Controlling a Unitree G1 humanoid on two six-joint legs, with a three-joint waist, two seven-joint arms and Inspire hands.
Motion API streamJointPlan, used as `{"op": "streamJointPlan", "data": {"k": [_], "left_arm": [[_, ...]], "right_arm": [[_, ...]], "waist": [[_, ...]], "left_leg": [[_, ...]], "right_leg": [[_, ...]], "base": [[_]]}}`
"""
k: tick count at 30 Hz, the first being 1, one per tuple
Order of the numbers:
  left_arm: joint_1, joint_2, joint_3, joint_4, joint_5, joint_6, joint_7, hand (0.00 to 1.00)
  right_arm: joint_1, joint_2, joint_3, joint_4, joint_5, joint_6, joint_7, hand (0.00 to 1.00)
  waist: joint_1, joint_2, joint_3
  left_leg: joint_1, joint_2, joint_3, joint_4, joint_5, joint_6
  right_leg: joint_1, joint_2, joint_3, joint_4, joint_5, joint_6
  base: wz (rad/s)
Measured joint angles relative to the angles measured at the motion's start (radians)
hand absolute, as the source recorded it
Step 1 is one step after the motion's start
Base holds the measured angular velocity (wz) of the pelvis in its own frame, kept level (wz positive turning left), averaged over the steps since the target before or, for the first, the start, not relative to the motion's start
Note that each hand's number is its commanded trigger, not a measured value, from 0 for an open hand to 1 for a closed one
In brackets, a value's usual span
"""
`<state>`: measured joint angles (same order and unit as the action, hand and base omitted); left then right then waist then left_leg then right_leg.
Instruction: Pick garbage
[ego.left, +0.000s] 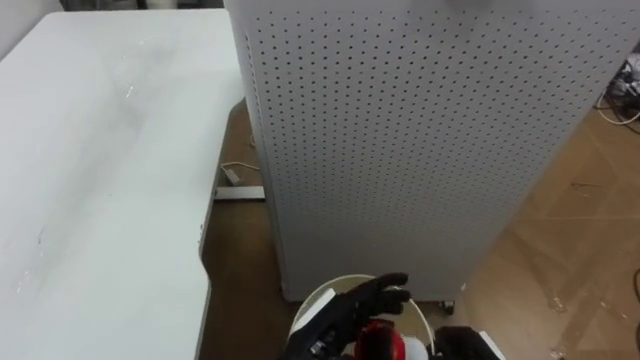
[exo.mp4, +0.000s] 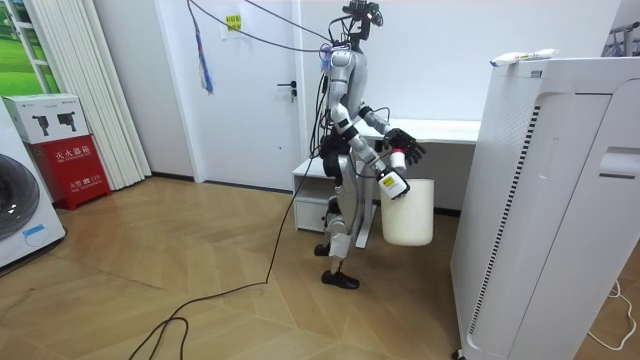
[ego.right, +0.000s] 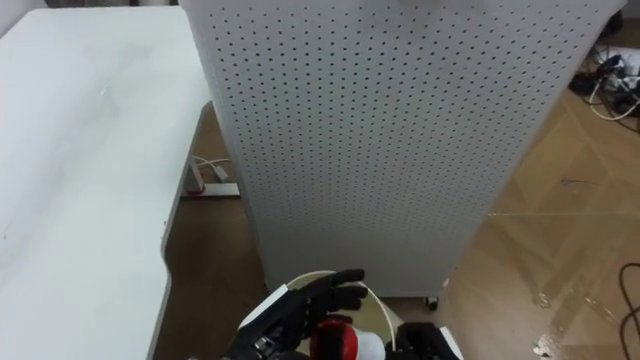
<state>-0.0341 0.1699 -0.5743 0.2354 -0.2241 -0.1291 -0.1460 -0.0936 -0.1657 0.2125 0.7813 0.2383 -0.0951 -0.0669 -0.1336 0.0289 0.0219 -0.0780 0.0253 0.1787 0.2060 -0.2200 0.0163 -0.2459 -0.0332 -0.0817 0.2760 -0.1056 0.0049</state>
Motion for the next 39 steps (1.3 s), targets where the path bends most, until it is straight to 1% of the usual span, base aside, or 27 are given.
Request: {"op": "streamJointPlan", "data": {"k": [4,11,15,18,22,24,26,27,28,30,33,36,38,39], "left_arm": [[0.0,-0.003,0.0,0.0,0.0,0.0,-0.005,0.0],[0.0,-0.002,-0.001,0.0,0.0,0.002,-0.019,0.0],[0.0,-0.001,-0.002,0.0,0.0,0.002,-0.019,0.0],[0.0,-0.001,-0.002,0.0,-0.001,0.002,-0.019,0.0],[-0.001,-0.001,0.001,-0.003,0.008,0.002,-0.016,0.0],[-0.004,0.0,0.003,-0.018,0.038,0.002,-0.013,0.0],[-0.006,0.002,0.009,-0.062,0.07,0.002,-0.009,0.0],[-0.009,0.0,0.021,-0.092,0.093,-0.001,-0.007,0.0],[-0.022,-0.001,0.025,-0.105,0.118,-0.014,0.005,0.0],[-0.035,-0.001,0.032,-0.112,0.157,-0.027,0.023,0.0],[-0.036,-0.002,0.046,-0.135,0.252,-0.03,0.055,0.0],[-0.035,-0.001,0.066,-0.141,0.329,-0.03,0.09,0.0],[-0.035,0.002,0.075,-0.156,0.373,-0.03,0.12,0.0],[-0.035,0.002,0.091,-0.169,0.396,-0.034,0.14,0.0]], "right_arm": [[-0.002,-0.001,0.0,0.0,0.029,0.0,-0.01,1.0],[0.001,-0.002,0.006,0.032,0.03,0.002,-0.01,1.0],[0.003,-0.015,0.001,0.032,0.042,0.002,-0.019,1.0],[0.004,-0.012,0.001,0.032,0.044,0.002,-0.019,1.0],[0.009,-0.012,0.001,0.03,0.053,0.002,-0.024,1.0],[0.009,-0.012,0.001,0.03,0.07,0.002,-0.031,1.0],[0.009,-0.012,0.001,0.03,0.08,0.002,-0.043,1.0],[0.01,-0.013,0.001,0.03,0.08,0.001,-0.046,1.0],[0.013,-0.015,0.001,0.03,0.08,-0.002,-0.048,1.0],[0.015,-0.015,0.001,0.029,0.08,-0.007,-0.05,1.0],[0.039,-0.015,-0.009,0.002,0.075,-0.014,-0.053,1.0],[0.059,-0.003,-0.037,-0.031,0.075,-0.014,-0.053,1.0],[0.071,-0.001,-0.04,-0.045,0.077,-0.016,-0.053,1.0],[0.071,-0.001,-0.04,-0.047,0.076,-0.016,-0.051,1.0]], "waist": [[-0.001,0.001,-0.0005],[-0.002,0.001,-0.0009],[-0.015,0.0,-0.001],[-0.027,-0.002,-0.0002],[-0.028,-0.007,-0.001],[-0.027,-0.007,-0.0015],[-0.027,-0.008,-0.002],[-0.028,-0.008,-0.0022],[-0.027,-0.008,-0.0023],[-0.028,-0.008,-0.0023],[-0.04,-0.008,-0.0026],[-0.052,-0.008,-0.0029],[-0.047,-0.01,-0.003],[-0.036,-0.012,-0.0032]], "left_leg": [[-0.003,-0.001,0.01,0.002,0.0,0.001],[-0.011,-0.001,0.011,0.013,0.001,0.001],[0.008,-0.001,0.014,0.007,0.001,0.001],[0.032,-0.001,0.017,-0.002,0.001,0.001],[0.037,-0.002,0.032,-0.001,0.001,0.001],[0.038,-0.002,0.033,-0.001,0.001,0.001],[0.039,-0.002,0.033,-0.001,0.001,0.001],[0.04,-0.002,0.034,-0.001,0.001,0.001],[0.043,-0.002,0.035,-0.001,0.001,0.001],[0.051,-0.002,0.039,-0.002,0.001,0.001],[0.055,-0.002,0.04,-0.003,0.001,0.001],[0.058,-0.004,0.04,-0.004,0.001,0.001],[0.067,-0.004,0.059,-0.006,0.001,0.001],[0.075,-0.004,0.083,-0.007,0.001,0.001]], "right_leg": [[-0.007,-0.002,0.0,0.004,0.0,0.0],[-0.016,-0.004,-0.001,0.015,0.0,-0.001],[-0.001,-0.003,0.0,0.013,-0.001,-0.001],[0.018,-0.001,0.004,0.011,-0.002,-0.002],[0.016,0.0,0.019,0.014,-0.001,-0.001],[0.016,0.001,0.024,0.013,0.0,0.001],[0.016,0.002,0.026,0.013,0.001,0.001],[0.016,0.002,0.027,0.013,0.002,0.001],[0.019,0.002,0.028,0.013,0.002,0.001],[0.025,0.003,0.031,0.011,0.002,0.001],[0.034,0.004,0.029,0.0,0.005,0.001],[0.034,0.003,0.03,0.003,0.005,0.002],[0.031,0.003,0.034,0.012,0.005,0.002],[0.024,0.002,0.031,0.021,0.006,0.002]], "base": [[-0.05],[0.0],[-0.03],[-0.04],[-0.09],[0.0],[0.0],[-0.03],[-0.05],[-0.09],[-0.01],[-0.03],[-0.24],[-0.43]]}}
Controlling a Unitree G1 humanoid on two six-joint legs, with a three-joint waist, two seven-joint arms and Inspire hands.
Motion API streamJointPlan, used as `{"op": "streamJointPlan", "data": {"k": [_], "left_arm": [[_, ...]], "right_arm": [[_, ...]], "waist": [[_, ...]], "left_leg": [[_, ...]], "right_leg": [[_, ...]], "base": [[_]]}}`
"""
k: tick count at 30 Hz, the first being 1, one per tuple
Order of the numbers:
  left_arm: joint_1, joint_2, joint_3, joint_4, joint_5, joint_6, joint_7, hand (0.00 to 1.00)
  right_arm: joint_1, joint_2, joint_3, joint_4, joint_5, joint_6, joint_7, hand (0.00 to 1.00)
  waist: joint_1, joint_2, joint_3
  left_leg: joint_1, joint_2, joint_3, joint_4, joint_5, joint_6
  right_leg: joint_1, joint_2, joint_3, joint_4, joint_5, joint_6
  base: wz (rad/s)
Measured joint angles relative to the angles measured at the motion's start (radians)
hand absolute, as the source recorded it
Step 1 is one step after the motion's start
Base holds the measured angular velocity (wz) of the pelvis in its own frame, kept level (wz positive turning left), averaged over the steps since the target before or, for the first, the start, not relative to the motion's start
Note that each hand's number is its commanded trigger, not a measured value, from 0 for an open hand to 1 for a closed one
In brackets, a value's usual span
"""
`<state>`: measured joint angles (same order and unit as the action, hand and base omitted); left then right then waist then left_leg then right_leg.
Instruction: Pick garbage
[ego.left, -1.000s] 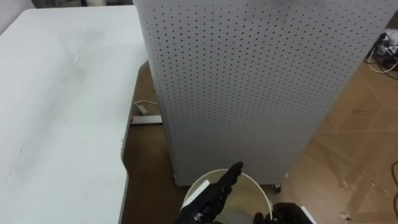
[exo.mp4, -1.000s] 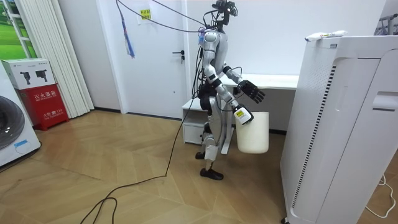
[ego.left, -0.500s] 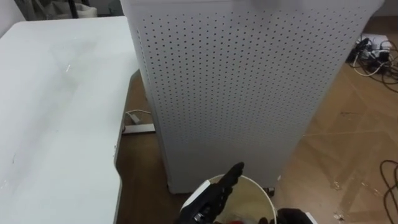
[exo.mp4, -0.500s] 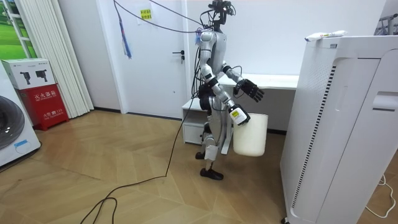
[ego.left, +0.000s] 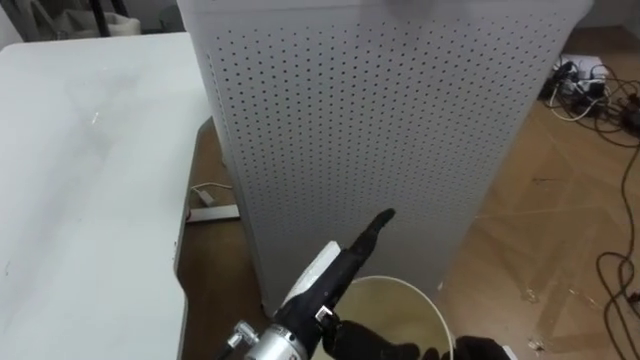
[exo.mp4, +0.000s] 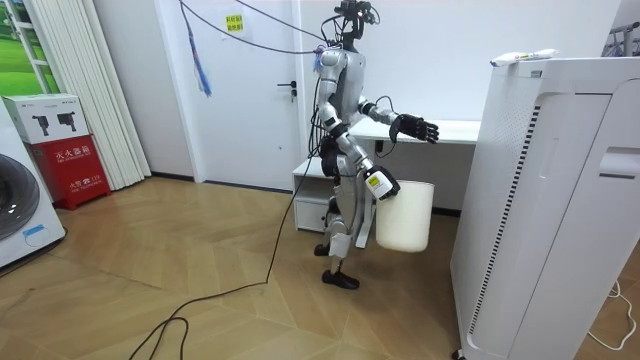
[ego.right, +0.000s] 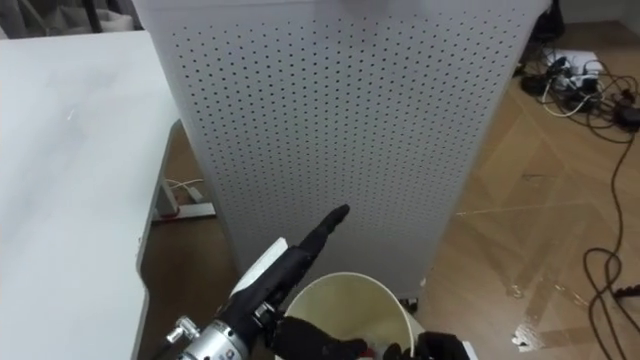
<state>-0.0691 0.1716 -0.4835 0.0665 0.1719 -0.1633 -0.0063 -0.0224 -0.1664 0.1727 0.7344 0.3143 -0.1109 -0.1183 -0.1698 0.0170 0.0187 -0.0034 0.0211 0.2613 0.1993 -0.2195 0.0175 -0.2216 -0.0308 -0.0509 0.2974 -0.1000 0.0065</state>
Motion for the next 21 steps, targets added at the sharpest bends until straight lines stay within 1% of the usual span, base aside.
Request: {"op": "streamJointPlan", "data": {"k": [2,3,4,5,6,7,8,9,11,12,13,15,16,17,18,19,20,21], "left_arm": [[0.0,-0.001,0.033,-0.013,0.002,-0.014,0.029,0.0],[0.0,-0.002,0.059,-0.025,0.017,-0.015,0.049,0.0],[-0.001,-0.003,0.085,-0.04,0.029,-0.023,0.074,0.0],[-0.002,-0.005,0.096,-0.043,0.038,-0.032,0.091,0.0],[-0.001,-0.006,0.112,-0.048,0.049,-0.047,0.122,0.0],[-0.001,-0.007,0.12,-0.049,0.061,-0.054,0.137,0.0],[-0.001,-0.003,0.133,-0.05,0.078,-0.065,0.164,0.0],[-0.001,-0.001,0.139,-0.056,0.087,-0.068,0.189,0.0],[-0.001,-0.003,0.154,-0.06,0.12,-0.072,0.223,0.0],[-0.001,-0.001,0.161,-0.06,0.146,-0.072,0.242,0.0],[-0.001,0.0,0.167,-0.06,0.16,-0.072,0.256,0.0],[-0.001,0.004,0.166,-0.06,0.166,-0.074,0.276,0.0],[0.003,0.005,0.166,-0.059,0.166,-0.076,0.279,0.0],[0.006,0.01,0.166,-0.057,0.161,-0.08,0.279,0.0],[0.021,0.012,0.166,-0.049,0.145,-0.089,0.279,0.0],[0.034,0.019,0.165,-0.033,0.135,-0.093,0.279,0.0],[0.04,0.023,0.165,-0.016,0.135,-0.097,0.279,0.0],[0.05,0.033,0.165,0.033,0.135,-0.105,0.279,0.0]], "right_arm": [[0.004,0.0,0.001,-0.003,0.0,-0.001,0.008,1.0],[0.008,0.002,0.001,-0.007,0.0,-0.001,0.013,1.0],[0.007,0.003,0.002,-0.008,0.001,-0.001,0.016,1.0],[0.007,0.003,0.003,-0.008,0.003,-0.001,0.018,1.0],[0.007,0.004,0.005,-0.008,0.005,-0.001,0.02,1.0],[0.007,0.004,0.007,-0.008,0.005,-0.001,0.021,1.0],[0.007,0.004,0.013,-0.008,0.005,-0.001,0.022,1.0],[0.007,0.004,0.014,-0.008,0.005,-0.001,0.025,1.0],[0.007,0.004,0.014,-0.008,0.005,-0.001,0.036,1.0],[0.008,0.005,0.014,-0.008,0.004,-0.001,0.042,1.0],[0.007,0.005,0.016,-0.008,0.004,-0.001,0.051,1.0],[0.006,0.005,0.034,-0.009,0.003,-0.001,0.065,1.0],[0.006,0.006,0.041,-0.009,0.003,-0.001,0.078,1.0],[0.006,0.006,0.041,-0.009,0.003,-0.001,0.084,1.0],[0.005,0.006,0.042,-0.008,0.001,0.0,0.095,1.0],[0.004,0.006,0.044,-0.009,-0.004,0.0,0.108,1.0],[0.004,0.006,0.047,-0.008,-0.005,0.001,0.111,1.0],[0.005,0.006,0.054,-0.008,-0.007,0.002,0.118,1.0]], "waist": [[0.016,-0.004,0.0009],[0.02,-0.007,-0.0002],[0.032,-0.011,-0.0005],[0.042,-0.014,-0.0003],[0.056,-0.022,-0.0003],[0.063,-0.025,-0.0003],[0.067,-0.031,-0.0025],[0.067,-0.033,-0.0029],[0.073,-0.036,-0.0032],[0.089,-0.037,-0.0037],[0.099,-0.036,-0.0039],[0.1,-0.036,-0.0042],[0.098,-0.036,-0.0039],[0.099,-0.036,-0.0038],[0.1,-0.034,-0.0033],[0.1,-0.034,-0.0029],[0.101,-0.034,-0.0029],[0.099,-0.041,0.0006]], "left_leg": [[0.016,-0.002,0.027,0.0,-0.001,0.0],[0.028,-0.002,0.04,-0.001,-0.001,0.001],[0.039,0.0,0.053,-0.003,-0.001,0.001],[0.048,0.001,0.066,-0.005,-0.001,0.0],[0.063,0.004,0.086,-0.008,-0.001,0.0],[0.069,0.006,0.092,-0.01,-0.001,0.0],[0.073,0.014,0.092,-0.011,-0.002,-0.001],[0.075,0.02,0.094,-0.012,-0.009,-0.01],[0.075,0.031,0.098,-0.013,-0.019,-0.016],[0.078,0.037,0.112,-0.011,-0.022,-0.02],[0.081,0.042,0.119,-0.009,-0.026,-0.025],[0.083,0.051,0.119,0.002,-0.03,-0.033],[0.082,0.059,0.123,0.01,-0.033,-0.039],[0.083,0.063,0.126,0.014,-0.036,-0.043],[0.083,0.076,0.145,0.03,-0.043,-0.052],[0.08,0.091,0.15,0.06,-0.056,-0.063],[0.076,0.095,0.152,0.085,-0.065,-0.069],[0.06,0.118,0.157,0.171,-0.078,-0.082]], "right_leg": [[-0.006,0.0,0.001,0.012,0.002,-0.004],[-0.004,0.001,0.001,0.016,0.003,-0.006],[-0.004,0.003,0.0,0.017,0.008,-0.011],[-0.004,0.005,0.0,0.017,0.011,-0.014],[0.0,0.007,-0.006,0.015,0.018,-0.02],[0.002,0.009,-0.008,0.013,0.02,-0.022],[0.003,0.011,-0.01,0.011,0.021,-0.024],[0.002,0.019,-0.011,0.01,0.024,-0.028],[-0.004,0.03,-0.011,0.009,0.029,-0.036],[-0.005,0.034,-0.021,0.007,0.036,-0.044],[-0.004,0.035,-0.04,0.004,0.04,-0.052],[-0.002,0.037,-0.053,0.005,0.042,-0.062],[-0.003,0.044,-0.066,0.009,0.039,-0.071],[-0.004,0.047,-0.067,0.013,0.037,-0.074],[-0.005,0.055,-0.07,0.017,0.031,-0.084],[-0.006,0.06,-0.079,0.029,0.016,-0.095],[-0.007,0.064,-0.079,0.04,0.001,-0.1],[-0.006,0.07,-0.073,0.068,-0.026,-0.106]], "base": [[-0.6],[-0.66],[-0.56],[-0.68],[-0.55],[-0.45],[-0.19],[-0.14],[-0.18],[-0.35],[-0.36],[-0.23],[-0.19],[-0.24],[-0.27],[-0.27],[-0.24],[-0.27]]}}
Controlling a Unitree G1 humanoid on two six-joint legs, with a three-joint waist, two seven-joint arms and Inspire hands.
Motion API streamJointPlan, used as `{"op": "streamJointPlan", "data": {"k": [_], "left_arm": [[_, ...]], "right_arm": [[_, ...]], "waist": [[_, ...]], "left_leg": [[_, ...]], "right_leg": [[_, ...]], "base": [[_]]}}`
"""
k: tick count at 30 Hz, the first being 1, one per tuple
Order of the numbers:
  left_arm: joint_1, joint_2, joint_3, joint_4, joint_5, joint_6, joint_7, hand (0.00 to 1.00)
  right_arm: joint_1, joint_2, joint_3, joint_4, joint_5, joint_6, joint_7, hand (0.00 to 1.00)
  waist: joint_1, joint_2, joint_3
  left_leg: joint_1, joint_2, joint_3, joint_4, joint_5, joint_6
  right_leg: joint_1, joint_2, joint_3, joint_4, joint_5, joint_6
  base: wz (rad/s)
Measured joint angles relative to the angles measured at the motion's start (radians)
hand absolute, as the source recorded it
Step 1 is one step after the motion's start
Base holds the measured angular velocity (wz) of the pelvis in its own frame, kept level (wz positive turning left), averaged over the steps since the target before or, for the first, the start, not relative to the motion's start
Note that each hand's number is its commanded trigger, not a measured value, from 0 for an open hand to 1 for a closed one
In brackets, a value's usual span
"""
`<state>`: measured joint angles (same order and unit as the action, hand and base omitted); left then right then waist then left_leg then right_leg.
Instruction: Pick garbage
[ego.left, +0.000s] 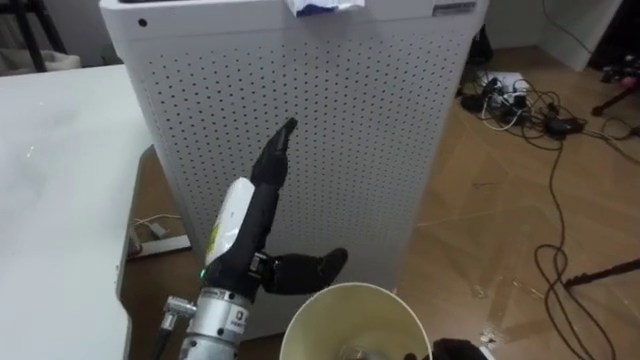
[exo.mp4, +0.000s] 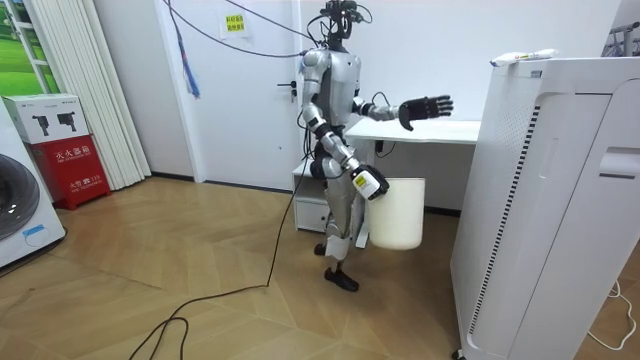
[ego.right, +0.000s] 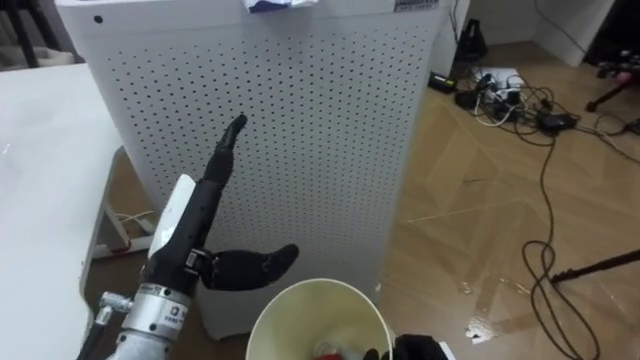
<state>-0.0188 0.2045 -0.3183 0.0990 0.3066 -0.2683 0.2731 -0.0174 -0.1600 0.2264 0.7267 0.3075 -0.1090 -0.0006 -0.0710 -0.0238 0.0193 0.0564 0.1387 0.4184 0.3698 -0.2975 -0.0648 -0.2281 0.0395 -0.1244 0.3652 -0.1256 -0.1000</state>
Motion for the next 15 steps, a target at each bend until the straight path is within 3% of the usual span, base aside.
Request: {"op": "streamJointPlan", "data": {"k": [1,2,3,4,6,8,10,11,12,13,15], "left_arm": [[0.025,0.007,0.001,0.049,-0.017,0.0,0.0,0.0],[0.04,0.007,0.001,0.068,-0.031,0.0,-0.001,0.0],[0.063,0.007,0.001,0.114,-0.062,0.0,-0.005,0.0],[0.067,0.004,0.001,0.175,-0.083,0.0,-0.013,0.0],[0.069,-0.001,0.0,0.261,-0.113,0.002,-0.02,0.0],[0.077,-0.004,0.001,0.323,-0.119,0.008,-0.021,0.0],[0.084,-0.013,0.001,0.393,-0.118,0.009,-0.024,0.0],[0.087,-0.013,0.002,0.41,-0.117,0.009,-0.024,0.0],[0.09,-0.013,0.004,0.447,-0.116,0.01,-0.024,0.0],[0.09,-0.013,0.004,0.464,-0.117,0.01,-0.025,0.0],[0.101,-0.014,0.005,0.518,-0.118,0.011,-0.028,0.0]], "right_arm": [[0.002,-0.002,0.012,0.0,-0.006,0.001,0.005,1.0],[0.002,-0.007,0.018,0.0,-0.008,0.001,0.008,1.0],[0.005,-0.014,0.027,0.0,-0.017,0.002,0.01,1.0],[0.009,-0.018,0.027,0.0,-0.023,0.006,0.017,1.0],[0.009,-0.023,0.027,0.0,-0.023,0.025,0.019,1.0],[0.013,-0.029,0.027,0.0,-0.022,0.035,0.022,1.0],[0.032,-0.038,0.027,0.0,-0.04,0.037,0.024,1.0],[0.035,-0.039,0.027,0.0,-0.045,0.037,0.023,1.0],[0.038,-0.04,0.026,0.0,-0.051,0.038,0.017,1.0],[0.038,-0.043,0.026,0.0,-0.051,0.038,0.015,1.0],[0.041,-0.053,0.027,-0.001,-0.049,0.038,0.014,1.0]], "waist": [[-0.001,-0.004,-0.0001],[-0.001,0.001,0.0006],[0.003,0.006,0.0018],[0.007,0.004,0.0023],[0.019,-0.002,0.0027],[0.032,-0.009,0.0038],[0.051,-0.015,0.001],[0.052,-0.018,0.0],[0.052,-0.024,-0.0012],[0.052,-0.026,-0.0012],[0.056,-0.019,-0.0051]], "left_leg": [[-0.041,0.033,-0.004,0.141,0.001,0.0],[-0.07,0.056,-0.017,0.222,0.004,0.002],[-0.142,0.089,-0.065,0.376,0.036,0.017],[-0.208,0.091,-0.129,0.476,0.058,0.025],[-0.294,0.072,-0.183,0.518,0.052,0.033],[-0.365,0.04,-0.213,0.484,0.055,0.028],[-0.418,-0.001,-0.23,0.354,0.067,0.024],[-0.427,-0.015,-0.234,0.312,0.074,0.024],[-0.438,-0.041,-0.245,0.216,0.097,0.023],[-0.443,-0.05,-0.249,0.173,0.112,0.022],[-0.452,-0.068,-0.26,0.044,0.18,0.026]], "right_leg": [[0.006,0.009,0.013,0.018,-0.017,-0.009],[0.012,0.016,0.024,0.023,-0.023,-0.016],[0.02,0.039,0.054,0.047,-0.039,-0.029],[0.019,0.052,0.079,0.071,-0.055,-0.04],[0.02,0.068,0.115,0.081,-0.062,-0.051],[0.026,0.077,0.146,0.085,-0.062,-0.051],[0.04,0.084,0.179,0.088,-0.079,-0.073],[0.044,0.086,0.185,0.089,-0.082,-0.074],[0.049,0.09,0.202,0.094,-0.086,-0.072],[0.049,0.091,0.21,0.102,-0.09,-0.079],[0.068,0.12,0.239,0.104,-0.103,-0.091]], "base": [[-0.32],[-0.44],[-0.44],[-0.41],[-0.54],[-0.66],[-0.56],[-0.5],[-0.36],[-0.37],[-0.44]]}}
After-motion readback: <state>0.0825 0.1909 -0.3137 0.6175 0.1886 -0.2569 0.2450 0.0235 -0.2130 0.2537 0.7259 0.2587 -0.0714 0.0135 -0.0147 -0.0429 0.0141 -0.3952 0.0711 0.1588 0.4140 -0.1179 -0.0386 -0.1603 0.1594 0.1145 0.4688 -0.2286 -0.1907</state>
